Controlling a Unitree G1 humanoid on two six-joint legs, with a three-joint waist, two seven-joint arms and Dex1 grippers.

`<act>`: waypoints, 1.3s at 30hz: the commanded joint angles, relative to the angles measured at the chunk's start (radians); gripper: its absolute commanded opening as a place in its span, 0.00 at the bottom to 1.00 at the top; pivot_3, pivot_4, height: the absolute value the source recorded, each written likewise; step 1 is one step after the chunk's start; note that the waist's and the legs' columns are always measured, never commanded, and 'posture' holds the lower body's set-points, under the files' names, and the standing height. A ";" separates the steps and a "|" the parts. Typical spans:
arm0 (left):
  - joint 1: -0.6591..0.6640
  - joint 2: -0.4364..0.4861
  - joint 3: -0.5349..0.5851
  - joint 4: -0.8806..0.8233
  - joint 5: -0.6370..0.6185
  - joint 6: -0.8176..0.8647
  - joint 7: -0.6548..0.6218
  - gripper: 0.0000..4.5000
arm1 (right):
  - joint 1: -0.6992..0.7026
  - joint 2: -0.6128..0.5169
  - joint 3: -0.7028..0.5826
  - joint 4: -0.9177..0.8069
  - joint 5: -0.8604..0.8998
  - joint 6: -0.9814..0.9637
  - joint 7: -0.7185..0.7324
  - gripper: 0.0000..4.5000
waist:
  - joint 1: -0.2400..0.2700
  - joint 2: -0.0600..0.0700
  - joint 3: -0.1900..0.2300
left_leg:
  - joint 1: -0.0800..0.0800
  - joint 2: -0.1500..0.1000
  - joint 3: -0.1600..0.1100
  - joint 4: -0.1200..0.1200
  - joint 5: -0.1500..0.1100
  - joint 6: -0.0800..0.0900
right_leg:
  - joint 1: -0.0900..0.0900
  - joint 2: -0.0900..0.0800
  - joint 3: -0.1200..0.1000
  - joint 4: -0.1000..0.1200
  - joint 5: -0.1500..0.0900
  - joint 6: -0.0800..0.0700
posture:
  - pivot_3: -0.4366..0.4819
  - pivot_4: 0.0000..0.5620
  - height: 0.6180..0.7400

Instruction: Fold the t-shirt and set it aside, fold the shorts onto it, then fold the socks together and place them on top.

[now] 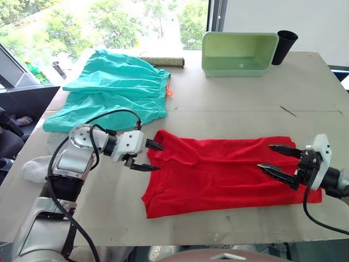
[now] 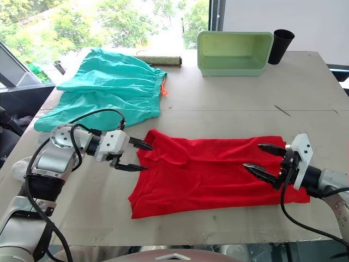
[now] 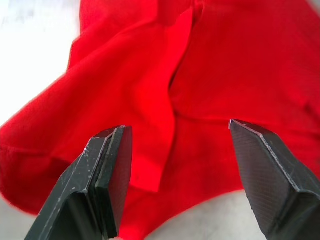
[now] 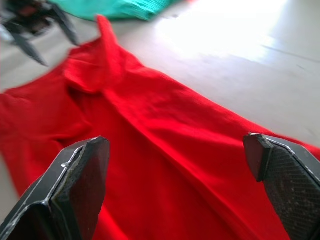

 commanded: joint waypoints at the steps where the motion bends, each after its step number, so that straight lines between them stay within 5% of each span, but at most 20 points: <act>1: -0.029 0.007 -0.006 0.040 0.034 -0.057 0.021 0.74 | -0.011 -0.009 -0.015 -0.034 0.010 -0.026 0.008 1.00 | 0.000 0.000 0.000 | 0.000 0.000 0.000 0.000 0.000 0.000 | 0.000 0.000 0.000 0.000 0.000 0.000 | 0.48 0.27 1.00; 6: -0.059 0.008 -0.037 0.131 0.112 -0.122 0.055 0.55 | -0.015 -0.007 -0.014 -0.027 0.002 -0.039 0.007 1.00 | 0.000 0.000 0.000 | 0.000 0.000 0.000 0.000 0.000 0.000 | 0.000 0.000 0.000 0.000 0.000 0.000 | 0.48 0.27 1.00; 11: -0.088 -0.007 -0.052 0.162 0.118 -0.129 0.062 0.02 | -0.014 -0.006 -0.017 -0.027 0.005 -0.047 0.003 1.00 | 0.000 0.000 0.000 | 0.000 0.000 0.000 0.000 0.000 0.000 | 0.000 0.000 -0.001 0.000 0.000 0.000 | 0.48 0.27 1.00; 24: -0.106 0.008 -0.023 0.093 -0.003 0.070 -0.021 0.02 | 0.002 -0.004 -0.004 -0.040 0.018 -0.056 0.027 1.00 | 0.000 0.000 0.000 | 0.000 0.000 0.000 0.000 0.001 0.002 | 0.000 0.000 -0.001 0.000 0.000 0.000 | 0.48 0.27 1.00; 29: -0.088 -0.022 -0.010 0.059 -0.007 0.050 0.020 0.39 | 0.004 -0.002 -0.001 -0.037 0.017 -0.062 0.027 1.00 | 0.000 0.000 0.000 | 0.000 0.000 0.000 0.000 0.001 0.002 | 0.000 0.001 -0.001 0.000 0.000 0.000 | 0.48 0.27 1.00; 39: -0.053 -0.076 -0.045 -0.004 0.018 0.001 0.061 0.39 | 0.010 0.008 0.001 -0.038 0.014 -0.069 0.016 1.00 | 0.000 0.000 0.000 | 0.000 0.000 0.000 0.000 0.001 0.002 | 0.001 0.000 -0.001 0.000 0.000 0.000 | 0.48 0.27 1.00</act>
